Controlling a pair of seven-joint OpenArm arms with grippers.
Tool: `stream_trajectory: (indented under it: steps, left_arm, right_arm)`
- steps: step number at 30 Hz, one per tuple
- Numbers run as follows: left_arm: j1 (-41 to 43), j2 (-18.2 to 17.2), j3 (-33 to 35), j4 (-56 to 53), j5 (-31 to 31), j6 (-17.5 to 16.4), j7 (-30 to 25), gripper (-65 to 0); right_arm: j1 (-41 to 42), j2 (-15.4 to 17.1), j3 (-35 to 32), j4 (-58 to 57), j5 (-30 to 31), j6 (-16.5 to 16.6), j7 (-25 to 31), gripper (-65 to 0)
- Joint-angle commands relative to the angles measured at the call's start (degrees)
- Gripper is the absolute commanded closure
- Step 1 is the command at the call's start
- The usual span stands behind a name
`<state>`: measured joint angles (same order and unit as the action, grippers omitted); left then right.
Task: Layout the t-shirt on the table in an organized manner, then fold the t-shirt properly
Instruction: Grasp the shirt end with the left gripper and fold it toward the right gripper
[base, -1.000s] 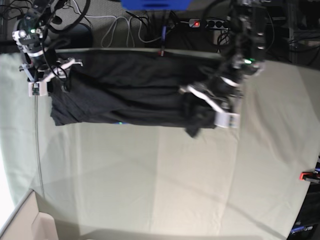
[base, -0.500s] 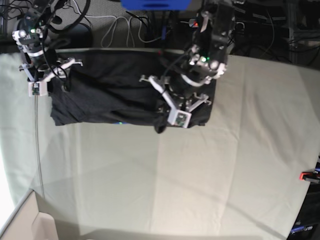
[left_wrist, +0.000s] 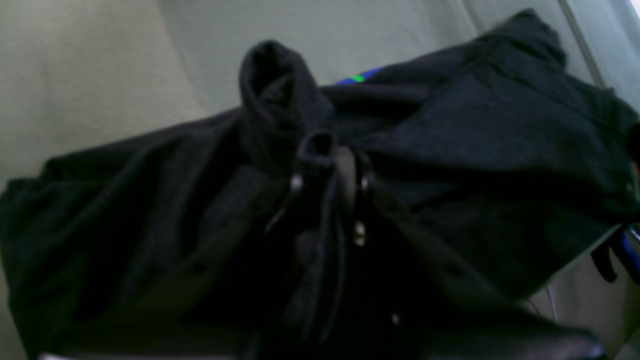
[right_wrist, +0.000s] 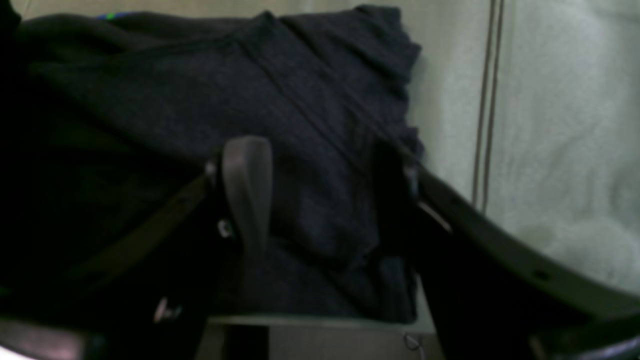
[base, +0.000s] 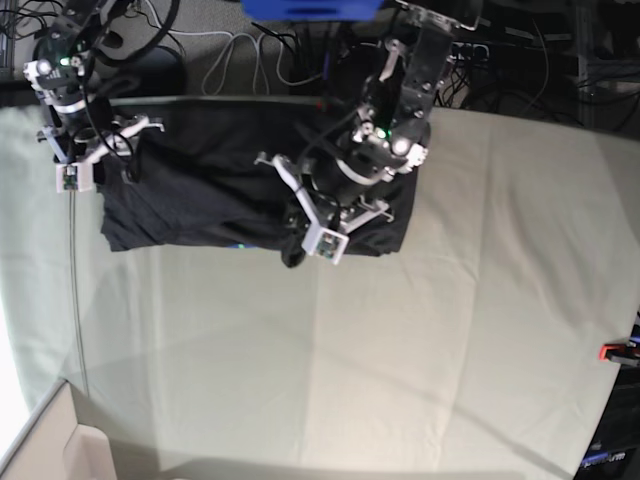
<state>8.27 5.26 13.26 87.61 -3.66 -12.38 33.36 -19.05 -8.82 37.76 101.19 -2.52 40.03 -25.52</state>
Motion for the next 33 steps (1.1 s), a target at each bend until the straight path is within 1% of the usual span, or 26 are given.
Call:
stream_trajectory:
  steps: [1, 2, 4, 6, 9, 11, 13, 18, 20, 23, 27, 30, 33]
  left_arm:
    - [-1.11, 1.03, 0.33, 0.96, -0.78, -0.32, -1.41, -0.1]
    - [-1.28, 1.12, 0.15, 0.96, -0.78, -0.32, -1.32, -0.3]
    - [-1.37, 1.29, 0.15, 0.96, -0.78, -0.32, -1.23, -3.6]
    - [-1.37, 1.29, 0.15, 0.96, -0.78, -0.32, -1.23, -11.4]
    - [-1.46, 1.91, 0.24, 0.96, -0.87, -0.32, -1.32, -22.7]
    - [-1.46, 2.17, 0.24, 0.96, -0.87, -0.32, -1.32, -27.2]
    - [-1.20, 2.17, 0.24, 1.75, -0.87, -0.41, -1.32, -30.2]
    - [1.35, 1.73, -0.38, 9.49, -0.95, -0.67, -1.32, -31.1]
    - [1.97, 0.77, -2.40, 12.39, -0.87, -0.50, -1.32, -31.1]
    - [2.06, -0.20, -6.18, 12.30, -0.87, -0.41, -1.23, -31.1]
    - [1.79, -0.47, -10.93, 6.94, -0.87, -0.59, -0.88, -31.1]
    - [1.79, -0.47, -10.40, 2.89, -0.87, -0.94, -0.88, -31.1]
    - [1.79, -1.08, -4.51, -0.18, -0.34, -0.94, -0.88, -31.1]
  right_arm:
    - [0.02, 0.34, 0.09, 0.92, 0.99, -0.03, 1.30, -33.1]
    - [0.02, 0.34, 0.09, 0.92, 0.99, -0.03, 1.30, -33.1]
    - [0.02, 0.34, 0.09, 0.92, 0.99, -0.03, 1.30, -33.1]
    - [0.02, 0.95, 0.09, 0.92, 0.99, -0.03, 1.30, -33.1]
    - [0.02, 1.04, 0.09, 0.92, 0.99, -0.03, 1.30, -33.1]
    - [0.02, 1.13, 0.09, 0.92, 0.99, -0.03, 1.30, -33.1]
    - [0.02, 1.13, 0.09, 0.92, 0.99, -0.03, 1.30, -33.1]
    - [0.02, 1.13, 0.09, 0.92, 0.99, -0.03, 1.30, -33.1]
    - [0.02, 1.13, 0.09, 0.92, 0.99, -0.03, 1.30, -33.1]
    - [0.19, 1.13, -0.26, 0.92, 0.99, -0.03, 1.30, -33.1]
    - [0.37, 1.04, -0.26, 0.92, 0.99, -0.03, 1.30, -33.1]
    - [0.45, 0.95, -0.26, 0.92, 0.99, -0.03, 1.30, -33.1]
    - [0.54, 0.95, -0.26, 0.92, 0.99, -0.03, 1.30, -33.1]
